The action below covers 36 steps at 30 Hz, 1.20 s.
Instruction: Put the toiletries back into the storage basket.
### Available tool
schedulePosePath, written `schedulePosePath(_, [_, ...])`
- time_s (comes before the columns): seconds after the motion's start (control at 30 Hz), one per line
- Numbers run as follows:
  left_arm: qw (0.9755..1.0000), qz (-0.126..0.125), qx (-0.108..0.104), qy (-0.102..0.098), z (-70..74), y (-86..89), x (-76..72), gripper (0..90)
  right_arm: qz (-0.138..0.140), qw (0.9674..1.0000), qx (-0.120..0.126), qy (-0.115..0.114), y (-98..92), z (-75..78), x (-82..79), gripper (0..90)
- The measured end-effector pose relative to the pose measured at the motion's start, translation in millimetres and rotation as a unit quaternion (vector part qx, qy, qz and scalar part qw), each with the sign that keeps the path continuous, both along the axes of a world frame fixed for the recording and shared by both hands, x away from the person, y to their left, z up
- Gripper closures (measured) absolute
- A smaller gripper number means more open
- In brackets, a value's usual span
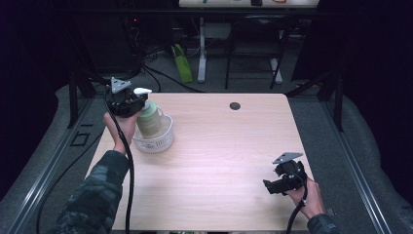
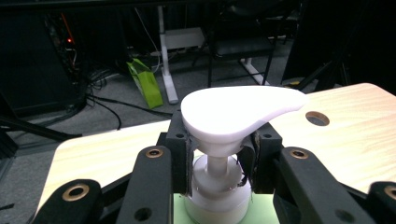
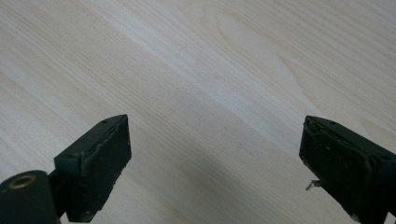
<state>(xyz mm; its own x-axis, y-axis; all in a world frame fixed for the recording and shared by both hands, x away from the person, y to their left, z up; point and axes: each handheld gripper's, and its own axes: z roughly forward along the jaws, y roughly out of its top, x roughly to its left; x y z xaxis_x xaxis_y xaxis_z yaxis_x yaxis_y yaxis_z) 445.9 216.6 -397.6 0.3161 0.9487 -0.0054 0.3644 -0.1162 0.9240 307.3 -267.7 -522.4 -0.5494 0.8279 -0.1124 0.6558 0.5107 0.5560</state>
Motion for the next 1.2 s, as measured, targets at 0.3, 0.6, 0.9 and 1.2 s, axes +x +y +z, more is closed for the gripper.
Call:
schedulePosePath(0.3, [1.0, -0.005, 0.0, -0.005, -5.1, -0.3, -5.4, 67.6, -0.001, 1.0, 0.0, 0.0, -0.3, -0.3, 0.3, 8.5])
schedulePosePath(0.6, [0.9998, -0.014, 0.008, -0.007, -6.9, -2.9, -17.0, 67.3, 0.0, 1.0, 0.0, -0.001, -0.5, 0.5, -0.4, 8.5])
schedulePosePath(0.9, [0.9998, -0.021, 0.006, -0.002, -4.7, 0.5, -20.4, 63.1, 0.002, 1.0, -0.002, -0.003, 0.8, 1.4, -0.7, 8.5])
schedulePosePath(1.2, [0.9994, -0.027, 0.006, 0.02, 1.8, 3.6, -22.1, 34.5, 0.002, 1.0, -0.001, -0.003, 1.3, 1.6, -1.1, 8.5])
